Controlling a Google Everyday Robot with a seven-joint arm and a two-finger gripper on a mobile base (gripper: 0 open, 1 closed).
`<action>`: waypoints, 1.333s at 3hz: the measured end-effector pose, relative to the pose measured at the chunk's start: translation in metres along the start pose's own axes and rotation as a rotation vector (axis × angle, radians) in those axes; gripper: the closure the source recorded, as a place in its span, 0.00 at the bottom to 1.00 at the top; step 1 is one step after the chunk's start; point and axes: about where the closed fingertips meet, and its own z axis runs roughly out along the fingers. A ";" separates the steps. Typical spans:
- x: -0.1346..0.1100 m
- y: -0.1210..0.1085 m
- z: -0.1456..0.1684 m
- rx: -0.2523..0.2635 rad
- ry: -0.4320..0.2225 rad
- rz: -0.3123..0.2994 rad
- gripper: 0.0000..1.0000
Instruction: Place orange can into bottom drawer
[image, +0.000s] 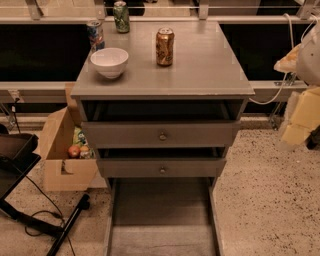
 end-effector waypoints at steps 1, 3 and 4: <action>-0.002 -0.003 0.001 0.004 -0.008 -0.001 0.00; -0.083 -0.126 0.043 0.118 -0.356 -0.037 0.00; -0.167 -0.210 0.076 0.140 -0.708 -0.030 0.00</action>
Offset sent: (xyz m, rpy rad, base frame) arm 0.1368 0.0343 0.0057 0.2450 -0.2143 0.0875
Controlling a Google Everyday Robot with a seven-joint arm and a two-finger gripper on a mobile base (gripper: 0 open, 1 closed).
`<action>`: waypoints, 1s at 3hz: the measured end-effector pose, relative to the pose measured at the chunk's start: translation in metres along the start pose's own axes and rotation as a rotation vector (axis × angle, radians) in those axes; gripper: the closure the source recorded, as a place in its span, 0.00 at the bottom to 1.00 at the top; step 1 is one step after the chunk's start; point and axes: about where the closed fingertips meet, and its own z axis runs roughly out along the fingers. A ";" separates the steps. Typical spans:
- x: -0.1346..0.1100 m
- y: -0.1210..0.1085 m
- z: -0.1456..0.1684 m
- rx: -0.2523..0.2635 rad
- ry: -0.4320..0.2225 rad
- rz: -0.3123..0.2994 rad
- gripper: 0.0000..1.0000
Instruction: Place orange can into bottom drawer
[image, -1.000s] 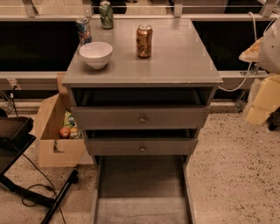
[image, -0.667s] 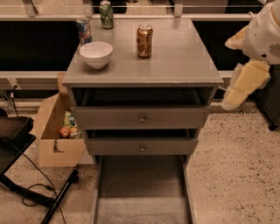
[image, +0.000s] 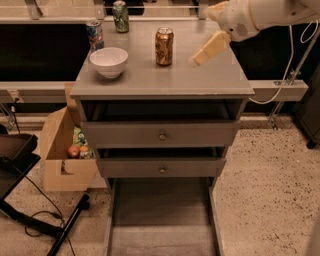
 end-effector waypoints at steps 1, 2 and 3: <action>-0.011 -0.039 0.068 -0.007 -0.196 0.040 0.00; -0.012 -0.085 0.101 0.065 -0.319 0.111 0.00; -0.006 -0.125 0.122 0.148 -0.407 0.210 0.00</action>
Offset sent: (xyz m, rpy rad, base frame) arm 0.2126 0.0316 0.0242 0.5404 -0.1647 -0.0890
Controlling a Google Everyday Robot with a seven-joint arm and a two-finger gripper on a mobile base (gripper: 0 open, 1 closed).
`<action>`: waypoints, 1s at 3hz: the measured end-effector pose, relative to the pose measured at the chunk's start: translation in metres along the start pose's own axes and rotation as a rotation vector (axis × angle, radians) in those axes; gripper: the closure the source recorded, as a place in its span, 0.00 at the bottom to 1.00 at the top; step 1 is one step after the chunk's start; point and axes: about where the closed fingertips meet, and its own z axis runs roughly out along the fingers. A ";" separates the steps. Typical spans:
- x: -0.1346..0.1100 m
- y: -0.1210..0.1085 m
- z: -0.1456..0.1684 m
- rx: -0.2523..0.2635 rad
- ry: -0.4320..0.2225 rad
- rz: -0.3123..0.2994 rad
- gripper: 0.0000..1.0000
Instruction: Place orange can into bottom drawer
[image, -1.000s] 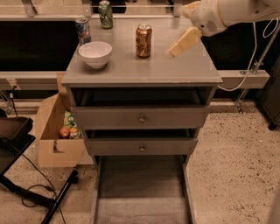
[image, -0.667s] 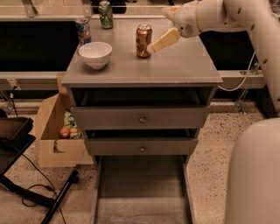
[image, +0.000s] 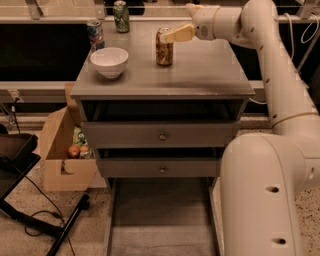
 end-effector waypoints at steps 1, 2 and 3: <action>0.006 -0.010 0.017 0.023 -0.023 0.046 0.00; 0.025 -0.008 0.037 0.017 -0.010 0.103 0.00; 0.048 -0.003 0.060 0.003 -0.002 0.170 0.01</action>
Offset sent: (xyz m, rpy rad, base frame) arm 0.0640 0.0212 -0.0423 0.0919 0.1405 -0.0437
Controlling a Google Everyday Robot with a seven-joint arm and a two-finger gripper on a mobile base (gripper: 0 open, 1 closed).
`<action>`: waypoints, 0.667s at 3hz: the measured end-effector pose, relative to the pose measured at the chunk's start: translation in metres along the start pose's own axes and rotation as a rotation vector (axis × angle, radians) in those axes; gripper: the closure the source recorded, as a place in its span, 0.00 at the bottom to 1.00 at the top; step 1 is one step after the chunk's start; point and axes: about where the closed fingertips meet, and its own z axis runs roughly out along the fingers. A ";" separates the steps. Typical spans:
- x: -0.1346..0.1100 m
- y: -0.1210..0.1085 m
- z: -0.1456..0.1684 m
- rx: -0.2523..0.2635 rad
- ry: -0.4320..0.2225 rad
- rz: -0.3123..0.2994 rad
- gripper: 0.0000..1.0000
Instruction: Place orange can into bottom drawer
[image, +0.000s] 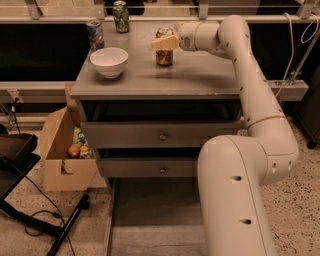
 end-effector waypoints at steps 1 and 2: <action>0.016 0.003 0.012 -0.002 0.054 0.030 0.23; 0.017 0.005 0.015 -0.007 0.053 0.031 0.46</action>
Offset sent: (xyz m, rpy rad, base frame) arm 0.0035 0.0078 -0.0155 -0.0239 0.0464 -0.0051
